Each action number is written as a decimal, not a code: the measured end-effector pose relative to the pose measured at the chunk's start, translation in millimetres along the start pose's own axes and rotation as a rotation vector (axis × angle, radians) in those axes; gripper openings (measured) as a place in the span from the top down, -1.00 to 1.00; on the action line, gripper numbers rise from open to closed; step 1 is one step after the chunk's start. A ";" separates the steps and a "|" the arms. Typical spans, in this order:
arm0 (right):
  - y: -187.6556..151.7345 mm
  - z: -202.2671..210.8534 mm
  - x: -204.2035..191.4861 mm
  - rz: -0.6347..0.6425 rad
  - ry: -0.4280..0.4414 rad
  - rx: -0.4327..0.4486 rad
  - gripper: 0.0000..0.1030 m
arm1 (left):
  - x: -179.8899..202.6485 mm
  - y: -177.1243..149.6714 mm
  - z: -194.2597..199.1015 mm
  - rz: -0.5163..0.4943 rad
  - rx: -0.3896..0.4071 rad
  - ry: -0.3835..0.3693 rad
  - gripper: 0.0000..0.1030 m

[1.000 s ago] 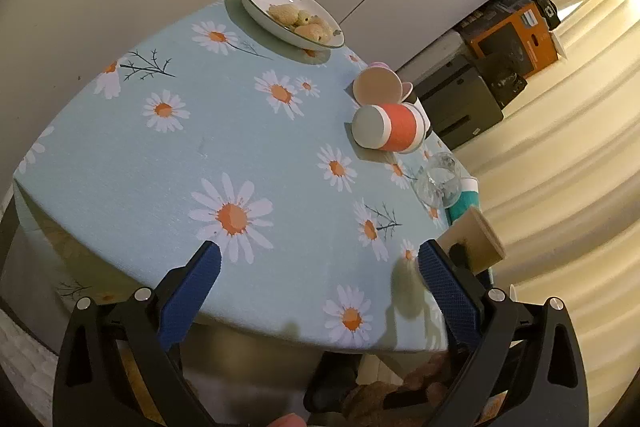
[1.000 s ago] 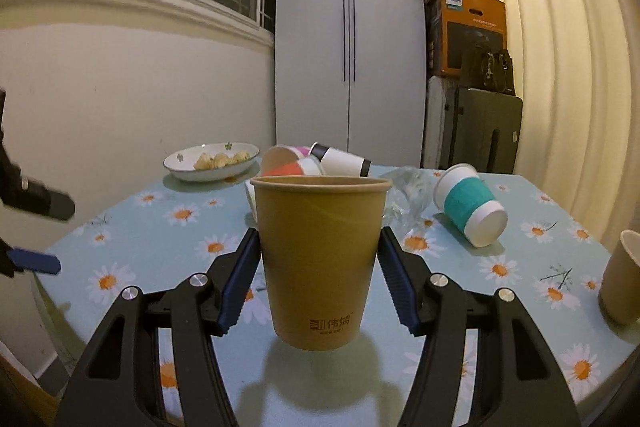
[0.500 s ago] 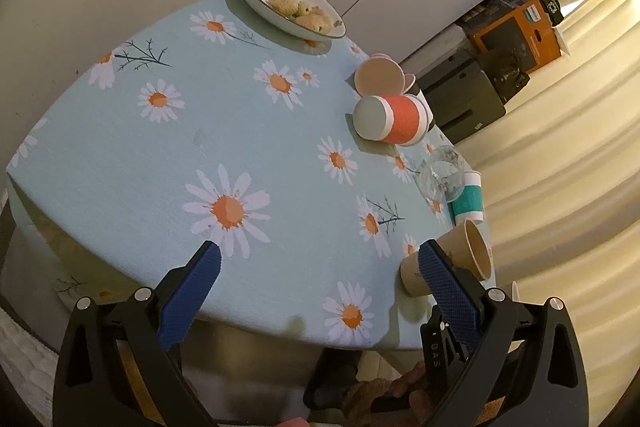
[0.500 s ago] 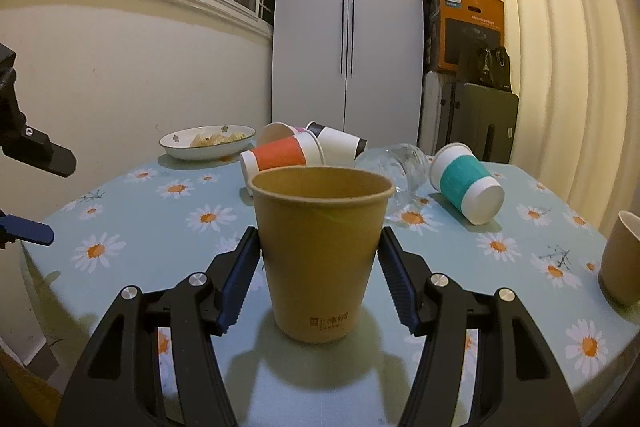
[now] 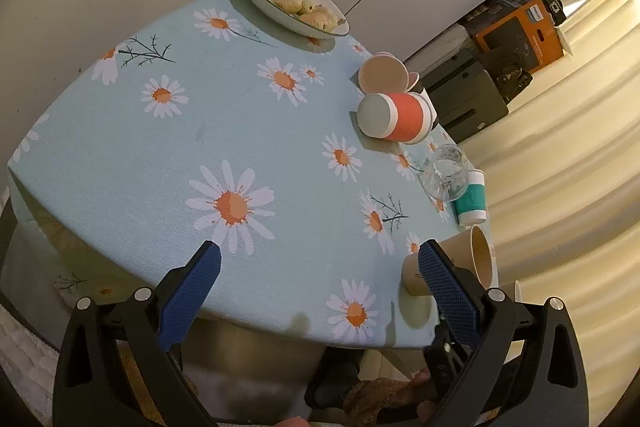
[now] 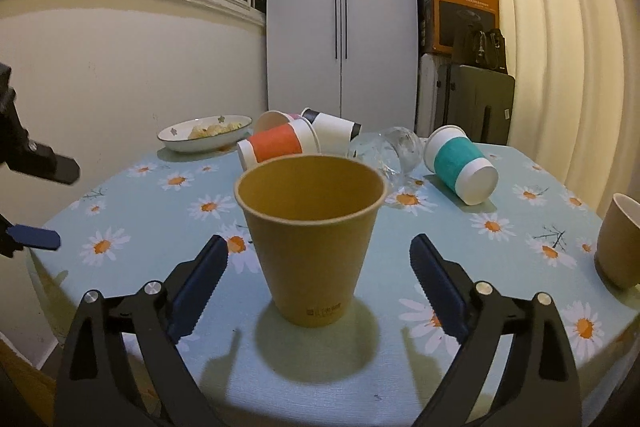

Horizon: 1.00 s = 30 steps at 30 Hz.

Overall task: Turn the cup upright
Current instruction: 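Lower the upright tan cup onto the tablecloth with the right tool, then open the right tool and withdraw it from the tan cup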

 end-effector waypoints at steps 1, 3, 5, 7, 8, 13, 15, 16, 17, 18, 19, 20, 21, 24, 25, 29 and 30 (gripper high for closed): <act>1.2 1.7 0.1 0.001 0.001 -0.002 -0.78 | 0.3 0.2 -0.2 -0.002 0.002 0.000 -0.87; 5.0 7.3 0.7 0.003 0.008 -0.001 -0.78 | 1.5 -0.6 0.2 -0.013 0.004 0.002 -0.87; 9.2 13.2 1.7 0.001 0.013 0.001 -0.78 | 3.2 -2.0 0.8 -0.025 0.006 -0.001 -0.87; 15.4 21.9 5.1 -0.006 0.015 0.008 -0.79 | 4.5 -2.7 2.2 -0.033 0.013 0.001 -0.87; 18.2 26.4 7.8 -0.011 0.012 0.013 -0.84 | 5.7 -2.6 3.3 -0.039 0.019 -0.003 -0.87; 32.9 53.6 21.4 -0.046 0.025 0.031 -0.88 | 14.6 -3.5 11.9 -0.080 0.056 -0.025 -0.87; 39.8 67.6 25.7 -0.053 0.033 0.036 -0.90 | 20.5 -6.0 18.1 -0.113 0.075 -0.035 -0.87; 42.9 73.3 26.8 -0.056 0.046 0.035 -0.90 | 24.1 -8.1 21.2 -0.134 0.084 -0.037 -0.87; 46.6 79.7 28.0 -0.060 0.065 0.039 -0.90 | 26.8 -9.5 23.4 -0.148 0.090 -0.041 -0.87; 51.7 89.1 29.6 -0.060 0.081 0.047 -0.90 | 30.5 -10.7 26.3 -0.164 0.099 -0.048 -0.87; 54.8 95.6 29.9 -0.054 0.088 0.050 -0.90 | 34.4 -11.8 29.5 -0.182 0.111 -0.054 -0.87; 58.3 103.2 30.7 -0.046 0.099 0.052 -0.90 | 40.1 -13.4 35.2 -0.212 0.136 -0.055 -0.87; 62.7 112.2 31.9 -0.034 0.111 0.056 -0.90 | 43.9 -14.7 39.7 -0.235 0.159 -0.052 -0.87; 72.8 131.3 36.3 0.015 0.126 0.048 -0.90 | 56.3 -22.8 55.6 -0.306 0.224 -0.062 -0.87; 74.5 136.5 38.8 0.021 0.135 0.043 -0.90 | 61.2 -27.3 62.8 -0.335 0.253 -0.066 -0.87; 77.1 155.8 53.9 0.029 0.145 0.019 -0.90 | 76.5 -41.4 87.0 -0.424 0.337 -0.090 -0.87; 76.9 161.6 58.1 0.039 0.140 0.016 -0.90 | 80.4 -45.7 91.9 -0.446 0.349 -0.102 -0.87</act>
Point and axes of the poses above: each gripper's, at about its wrist camera, not at the fingertips, and z roughly against the way its jaws point, x to its right, y to its top, the point moved 8 cm from there along -z, roughly the way its jaws point, and after that the axes turned 8 degrees about z, right-handed, at the moved point
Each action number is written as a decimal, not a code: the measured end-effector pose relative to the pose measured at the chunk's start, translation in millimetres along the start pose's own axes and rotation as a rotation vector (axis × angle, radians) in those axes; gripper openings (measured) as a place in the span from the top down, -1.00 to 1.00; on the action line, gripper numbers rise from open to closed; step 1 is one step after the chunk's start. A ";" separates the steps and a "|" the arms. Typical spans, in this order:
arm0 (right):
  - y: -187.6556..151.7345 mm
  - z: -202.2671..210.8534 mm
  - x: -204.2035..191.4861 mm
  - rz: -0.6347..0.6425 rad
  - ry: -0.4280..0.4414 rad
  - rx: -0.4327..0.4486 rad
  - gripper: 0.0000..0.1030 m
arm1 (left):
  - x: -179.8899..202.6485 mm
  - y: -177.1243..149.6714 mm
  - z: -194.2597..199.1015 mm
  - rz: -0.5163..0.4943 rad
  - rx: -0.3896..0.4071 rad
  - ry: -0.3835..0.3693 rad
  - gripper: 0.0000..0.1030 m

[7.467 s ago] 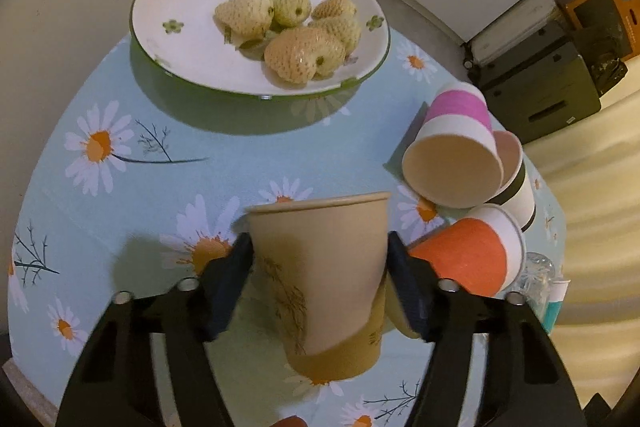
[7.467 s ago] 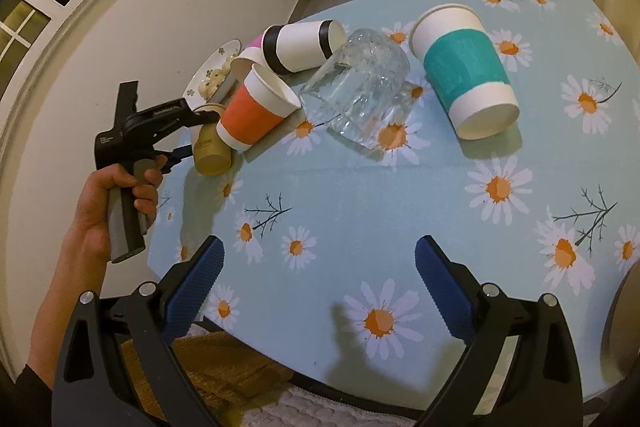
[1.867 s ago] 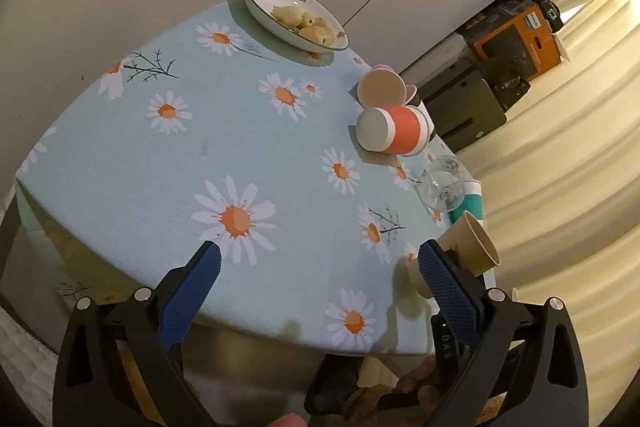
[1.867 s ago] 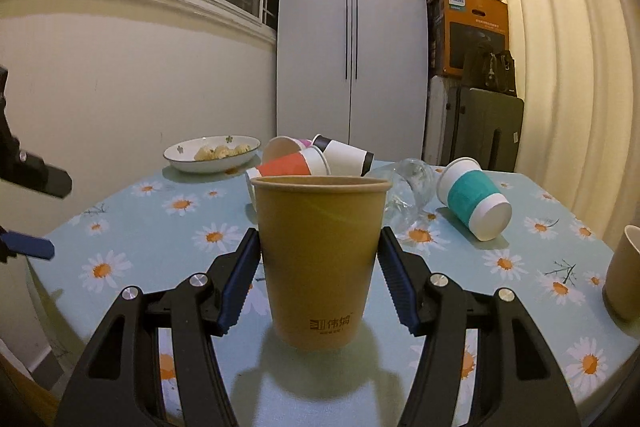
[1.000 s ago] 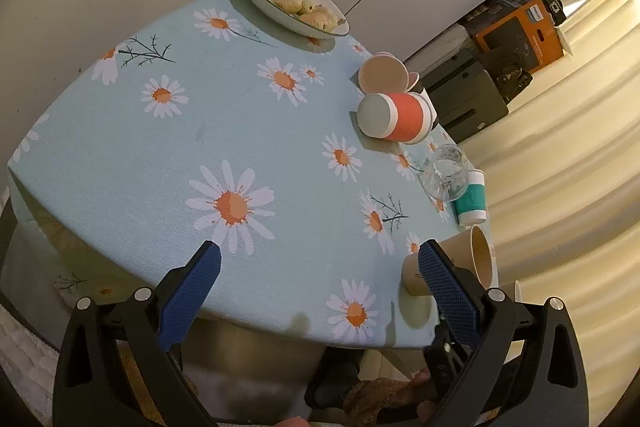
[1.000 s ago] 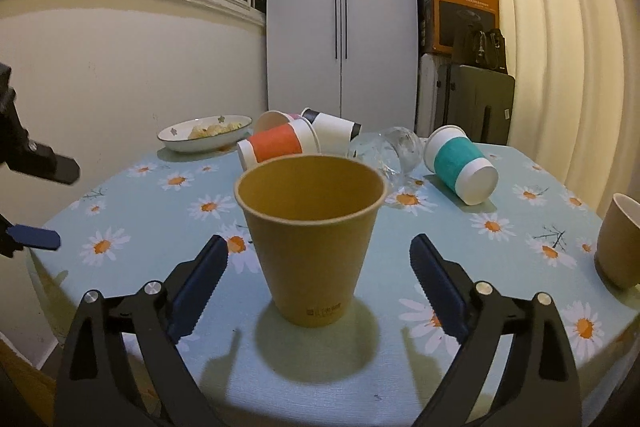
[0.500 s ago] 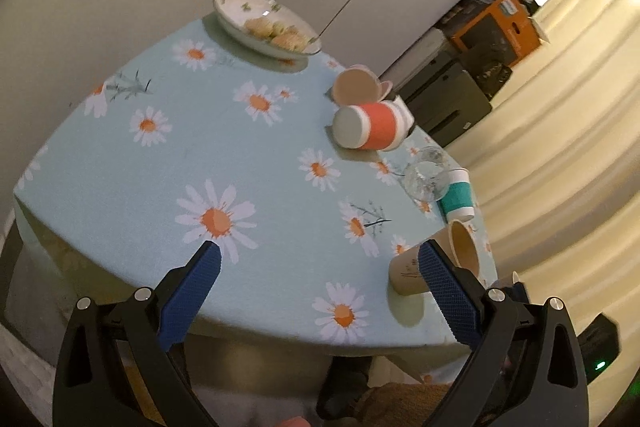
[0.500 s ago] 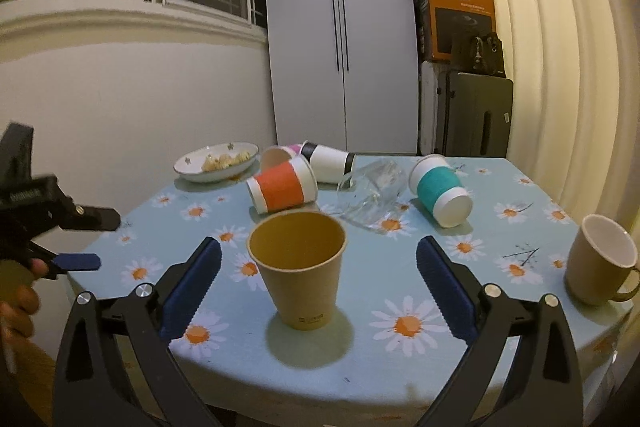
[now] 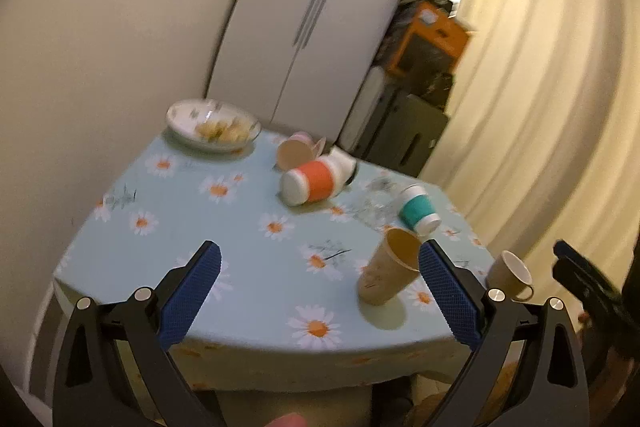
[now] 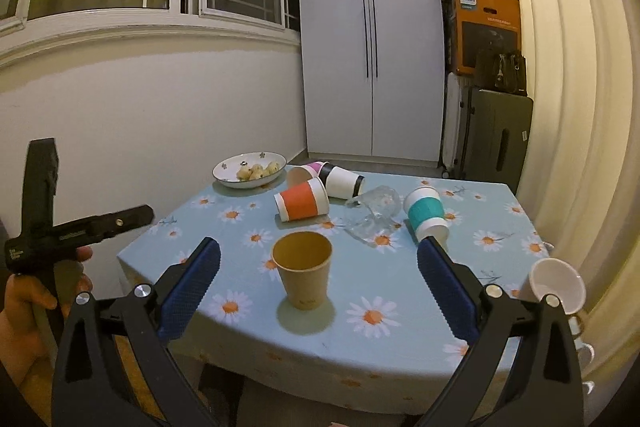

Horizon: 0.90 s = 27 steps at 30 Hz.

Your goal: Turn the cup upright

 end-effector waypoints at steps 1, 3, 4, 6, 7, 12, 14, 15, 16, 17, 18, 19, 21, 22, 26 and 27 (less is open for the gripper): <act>-1.0 4.9 1.9 0.009 -0.001 -0.002 -0.90 | 5.7 -1.4 5.1 -0.020 0.010 -0.012 -0.87; -3.3 15.6 5.6 0.025 -0.010 -0.005 -0.90 | 16.3 -8.0 14.6 -0.061 0.022 -0.024 -0.87; -5.2 19.3 7.3 0.030 -0.014 -0.007 -0.90 | 21.6 -13.5 19.4 -0.085 0.025 -0.018 -0.87; -8.3 26.4 11.3 0.031 -0.022 -0.005 -0.90 | 30.3 -22.2 26.0 -0.125 0.028 -0.015 -0.87; -10.6 29.9 12.2 0.029 -0.020 -0.004 -0.90 | 36.8 -27.9 30.8 -0.153 0.030 -0.016 -0.87; -22.0 43.8 12.4 0.024 -0.008 -0.001 -0.90 | 48.1 -43.5 47.3 -0.214 0.061 0.019 -0.87; -25.8 48.0 12.6 0.024 -0.008 0.003 -0.90 | 49.3 -49.0 51.2 -0.213 0.056 0.019 -0.87; -29.4 51.2 12.4 0.023 -0.004 0.003 -0.90 | 50.4 -51.4 53.9 -0.216 0.056 0.020 -0.87; -31.3 52.1 12.1 0.027 -0.005 0.000 -0.90 | 51.5 -52.5 55.6 -0.220 0.057 0.020 -0.87; -33.8 53.4 12.1 0.035 -0.012 -0.003 -0.90 | 53.4 -53.7 59.0 -0.228 0.065 0.019 -0.87; -37.4 54.3 12.6 0.050 -0.029 -0.008 -0.90 | 53.8 -54.6 60.0 -0.230 0.069 0.016 -0.87; -40.9 55.3 12.7 0.063 -0.043 -0.011 -0.90 | 54.9 -55.6 61.4 -0.231 0.069 0.009 -0.87; -48.0 57.0 12.3 0.085 -0.064 -0.013 -0.90 | 57.2 -58.7 62.4 -0.232 0.064 -0.001 -0.87; -51.4 56.7 12.6 0.083 -0.065 -0.015 -0.90 | 58.1 -60.1 61.8 -0.235 0.061 -0.004 -0.87; -59.1 53.4 17.6 0.065 -0.078 -0.025 -0.90 | 64.0 -66.4 56.6 -0.267 0.043 -0.009 -0.87; -60.5 53.0 19.1 0.057 -0.080 -0.027 -0.90 | 64.8 -67.2 55.5 -0.273 0.040 -0.010 -0.87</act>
Point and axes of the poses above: each gripper's, at about its wrist camera, not at the fingertips, and z roughly against the way its jaws point, x to its right, y to its top, the point moved 8 cm from there along -z, roughly the way its jaws point, and after that the axes turned 8 degrees about z, right-handed, at the moved point
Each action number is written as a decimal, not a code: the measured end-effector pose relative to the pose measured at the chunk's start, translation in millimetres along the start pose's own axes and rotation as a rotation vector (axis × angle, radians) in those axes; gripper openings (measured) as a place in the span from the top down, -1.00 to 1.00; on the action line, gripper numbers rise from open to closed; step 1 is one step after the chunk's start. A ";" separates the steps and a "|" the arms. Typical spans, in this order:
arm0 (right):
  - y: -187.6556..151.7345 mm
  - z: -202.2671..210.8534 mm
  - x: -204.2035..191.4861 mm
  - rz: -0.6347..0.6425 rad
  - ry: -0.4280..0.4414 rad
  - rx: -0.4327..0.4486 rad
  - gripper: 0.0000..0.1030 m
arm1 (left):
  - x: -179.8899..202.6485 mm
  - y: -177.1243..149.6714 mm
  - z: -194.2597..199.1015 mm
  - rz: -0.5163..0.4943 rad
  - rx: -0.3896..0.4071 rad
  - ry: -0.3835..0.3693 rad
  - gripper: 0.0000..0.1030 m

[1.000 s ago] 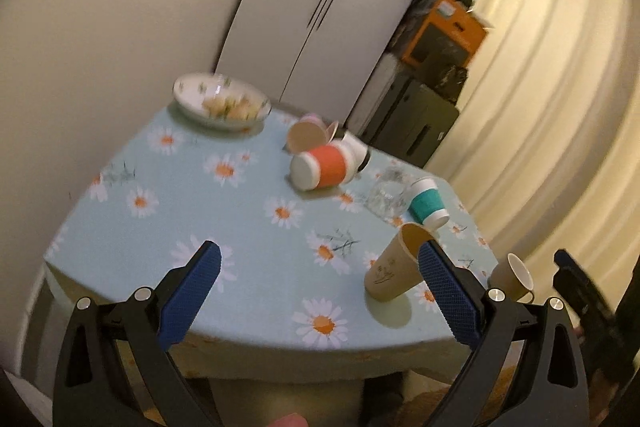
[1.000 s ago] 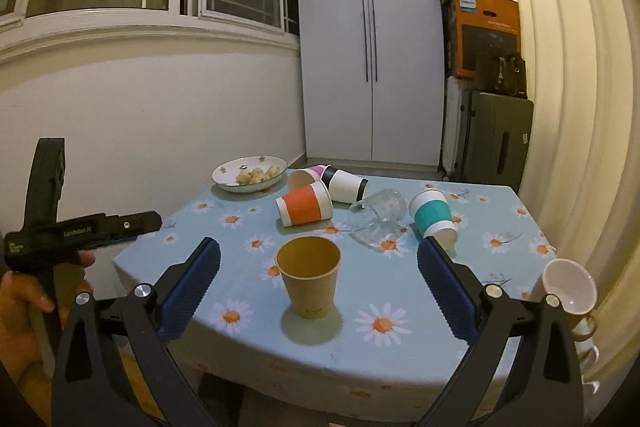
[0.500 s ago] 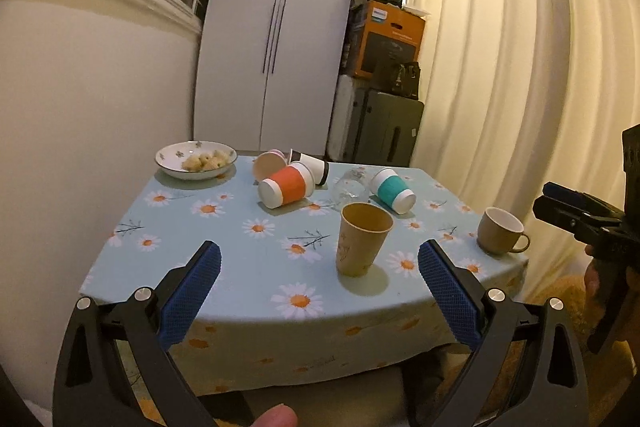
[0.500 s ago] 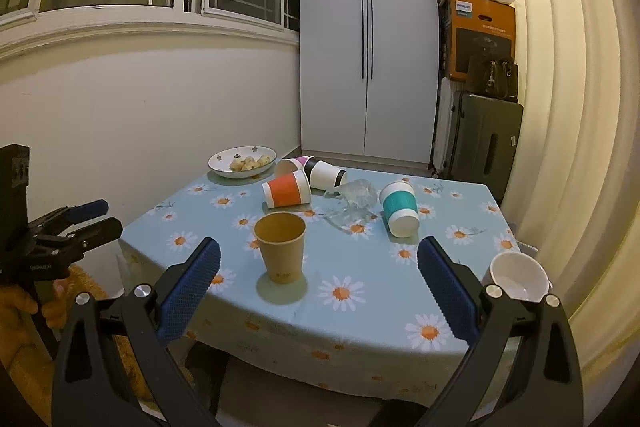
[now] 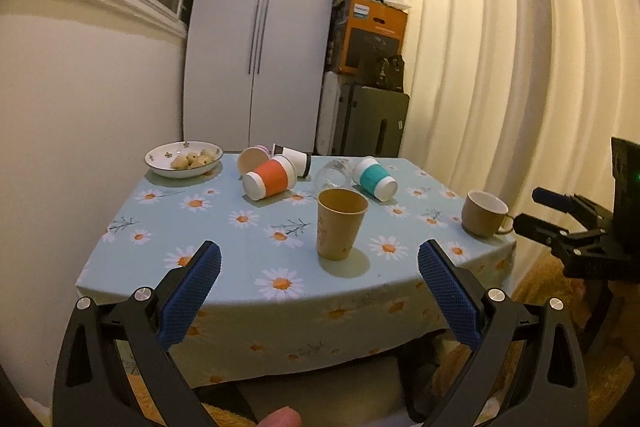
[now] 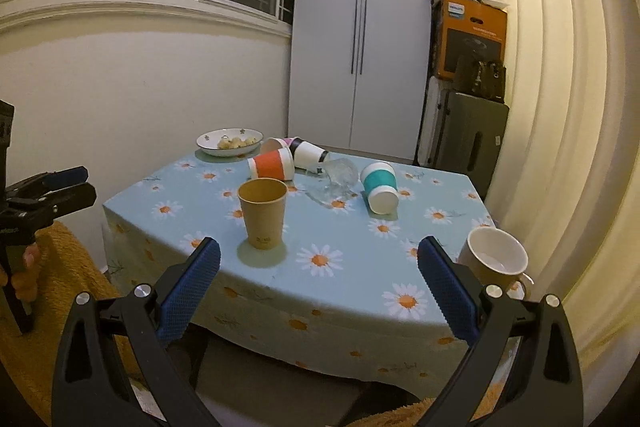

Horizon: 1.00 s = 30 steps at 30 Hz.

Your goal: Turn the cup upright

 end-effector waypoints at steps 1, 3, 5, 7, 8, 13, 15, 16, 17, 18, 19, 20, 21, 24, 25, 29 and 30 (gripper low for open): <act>-1.8 0.8 0.7 -0.006 0.002 0.000 -0.90 | 1.0 -1.0 -0.4 -0.005 -0.002 0.001 -0.87; -3.6 1.0 2.0 -0.015 0.000 -0.002 -0.90 | 3.4 -2.8 -2.3 -0.015 -0.008 -0.003 -0.87; -3.8 1.1 2.2 -0.018 -0.001 -0.002 -0.90 | 4.6 -3.6 -3.2 -0.019 -0.011 -0.008 -0.87; -5.0 1.2 2.7 -0.022 -0.007 -0.004 -0.90 | 5.1 -4.1 -3.2 -0.021 -0.012 -0.008 -0.87; -5.0 1.4 2.4 -0.022 -0.010 -0.004 -0.90 | 5.0 -4.3 -3.0 -0.018 -0.013 -0.008 -0.87; -5.2 0.4 -0.6 -0.009 -0.013 -0.008 -0.90 | 3.4 -4.5 -4.6 -0.010 -0.020 0.000 -0.87; -5.4 0.5 -0.4 -0.009 -0.014 -0.008 -0.90 | 3.5 -5.4 -5.0 -0.007 -0.024 0.000 -0.87; -5.7 0.4 -0.4 -0.011 -0.013 -0.009 -0.90 | 3.3 -5.7 -4.7 -0.005 -0.026 0.000 -0.87; -5.7 0.1 -0.2 -0.014 -0.012 -0.010 -0.90 | 3.1 -6.0 -5.0 -0.004 -0.028 0.002 -0.87; -5.5 -0.2 0.0 -0.018 -0.012 -0.012 -0.90 | 2.7 -6.2 -5.3 -0.003 -0.029 0.001 -0.87; -5.4 -0.7 0.4 -0.020 -0.013 -0.014 -0.90 | 2.9 -6.4 -5.3 -0.003 -0.030 0.000 -0.87; -6.0 -1.2 0.7 -0.022 -0.013 -0.016 -0.90 | 2.8 -6.5 -5.5 -0.002 -0.030 0.000 -0.87; -6.1 -1.3 0.6 -0.023 -0.013 -0.018 -0.90 | 2.5 -6.5 -5.8 0.000 -0.031 0.000 -0.87; -6.1 -0.8 0.8 -0.024 -0.012 -0.016 -0.90 | 2.7 -6.8 -6.1 0.002 -0.033 0.000 -0.87; -6.0 -1.1 1.0 -0.023 -0.012 -0.017 -0.90 | 2.7 -6.7 -6.1 0.001 -0.033 -0.002 -0.87; -6.4 -1.0 1.9 -0.028 -0.012 -0.014 -0.90 | 3.9 -8.4 -8.4 -0.008 -0.041 0.003 -0.87; -6.8 -1.1 2.5 -0.032 -0.012 -0.015 -0.90 | 4.1 -8.3 -8.7 -0.008 -0.041 0.003 -0.87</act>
Point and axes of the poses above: each gripper's, at about its wrist camera, not at the fingertips, and z roughly against the way its jaws point, x to its right, y to its top, the point moved 8 cm from there along -z, roughly the way its jaws point, and after that the axes turned 8 degrees about z, right-handed, at the moved point
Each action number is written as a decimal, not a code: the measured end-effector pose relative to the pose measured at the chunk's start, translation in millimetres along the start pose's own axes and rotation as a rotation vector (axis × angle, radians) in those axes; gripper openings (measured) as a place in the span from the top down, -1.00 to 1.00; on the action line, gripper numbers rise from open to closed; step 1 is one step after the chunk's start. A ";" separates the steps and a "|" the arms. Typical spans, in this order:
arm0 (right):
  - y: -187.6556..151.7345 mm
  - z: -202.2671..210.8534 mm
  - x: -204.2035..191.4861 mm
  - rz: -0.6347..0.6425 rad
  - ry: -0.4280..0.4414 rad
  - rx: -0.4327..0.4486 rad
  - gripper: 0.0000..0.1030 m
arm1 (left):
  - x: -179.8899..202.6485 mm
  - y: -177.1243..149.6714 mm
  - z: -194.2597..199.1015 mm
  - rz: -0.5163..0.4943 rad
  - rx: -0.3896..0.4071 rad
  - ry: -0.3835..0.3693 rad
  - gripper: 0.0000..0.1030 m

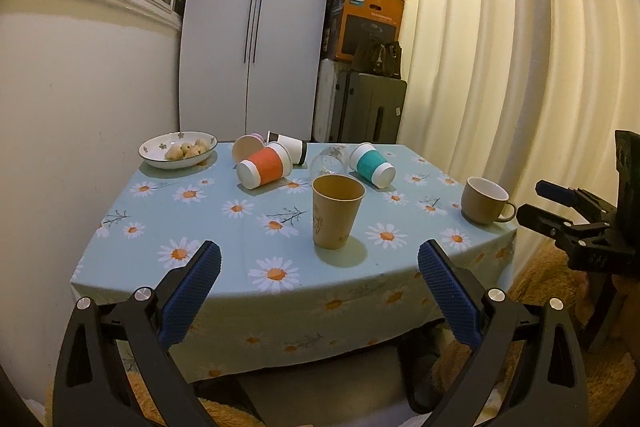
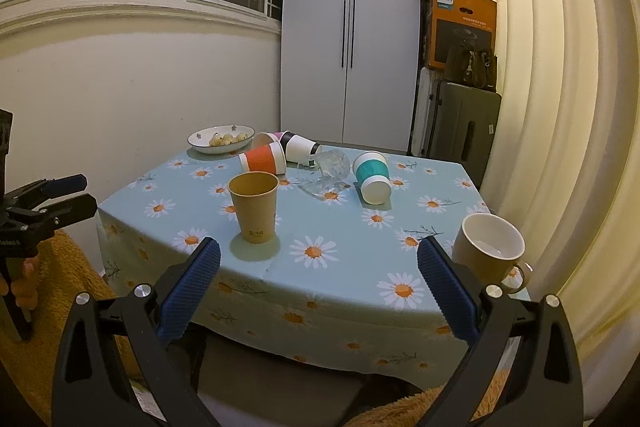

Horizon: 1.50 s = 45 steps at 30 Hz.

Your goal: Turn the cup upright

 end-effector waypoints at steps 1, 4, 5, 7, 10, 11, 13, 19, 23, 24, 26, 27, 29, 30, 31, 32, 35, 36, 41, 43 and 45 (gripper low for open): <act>-0.5 -0.4 0.4 -0.002 0.001 -0.002 -0.90 | 0.1 -0.1 -0.1 0.000 -0.001 0.000 -0.87; -1.4 -1.6 1.6 -0.004 0.002 -0.007 -0.90 | 0.2 -0.4 -0.4 0.000 -0.001 0.002 -0.87; -1.5 -1.9 2.0 -0.005 0.003 -0.008 -0.90 | 0.2 -0.4 -0.5 0.001 -0.002 0.002 -0.87; -1.2 -1.6 2.8 -0.010 0.003 -0.005 -0.90 | 0.4 -1.1 -1.0 0.001 -0.003 0.004 -0.87; -2.1 -1.4 3.4 -0.019 0.002 -0.004 -0.90 | 0.8 -1.3 -1.1 0.000 -0.003 0.005 -0.87; -2.5 -1.8 3.7 -0.020 0.003 -0.007 -0.90 | 0.8 -1.4 -1.1 0.002 -0.003 0.005 -0.87; -2.7 -2.1 4.0 -0.022 0.003 -0.010 -0.90 | 0.4 -1.5 -1.3 0.004 -0.004 0.003 -0.87; -2.9 -3.1 3.7 -0.022 0.004 -0.013 -0.90 | 0.7 -2.1 -0.8 0.002 -0.004 0.004 -0.87; -3.1 -3.4 3.6 -0.024 0.006 -0.014 -0.90 | -1.2 -3.1 -1.3 0.006 -0.007 0.004 -0.87; -3.6 -4.2 3.8 -0.027 0.006 -0.017 -0.90 | -1.7 -3.2 -0.9 0.008 -0.007 0.006 -0.87; -3.2 -4.2 4.5 -0.032 0.007 -0.017 -0.90 | -2.3 -3.1 -0.7 0.012 -0.006 0.004 -0.87; -2.9 -4.0 4.7 -0.033 0.008 -0.016 -0.90 | -2.4 -3.1 -0.4 0.013 -0.005 0.003 -0.87; -2.6 -4.2 4.9 -0.035 0.011 -0.016 -0.90 | -2.3 -3.0 0.0 0.011 -0.004 0.002 -0.87; -2.7 -5.1 4.9 -0.035 0.015 -0.020 -0.90 | -2.4 -3.1 -0.5 0.012 -0.006 0.001 -0.87; -3.0 -6.4 4.7 -0.035 0.016 -0.025 -0.90 | -2.6 -3.1 -1.2 0.013 -0.009 0.002 -0.87; -3.3 -7.0 4.6 -0.033 0.015 -0.029 -0.90 | -2.7 -2.6 -1.6 0.013 -0.010 0.002 -0.87; -2.9 -7.2 1.5 -0.015 0.015 -0.028 -0.90 | -2.9 -2.4 -1.2 0.012 -0.010 0.002 -0.87; -3.1 -7.1 0.3 -0.010 0.014 -0.027 -0.90 | -2.9 -2.4 -1.4 0.013 -0.011 0.001 -0.87; -4.4 -8.1 -0.7 -0.003 0.012 -0.030 -0.90 | -1.9 -3.1 -0.8 0.011 -0.014 0.007 -0.87; -4.3 -8.6 0.6 -0.008 0.013 -0.032 -0.90 | -1.7 -3.6 -0.3 0.009 -0.015 0.006 -0.87; -4.9 -8.5 0.1 -0.009 0.012 -0.033 -0.90 | -1.9 -3.5 -0.6 0.012 -0.017 0.007 -0.87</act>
Point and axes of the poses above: each gripper's, at about its wrist camera, not at the fingertips, and z roughly against the way its jaws point, x to its right, y to its top, the point moved 8 cm from there along -z, roughly the way its jaws point, and after that the axes turned 8 degrees about z, right-handed, at the moved point
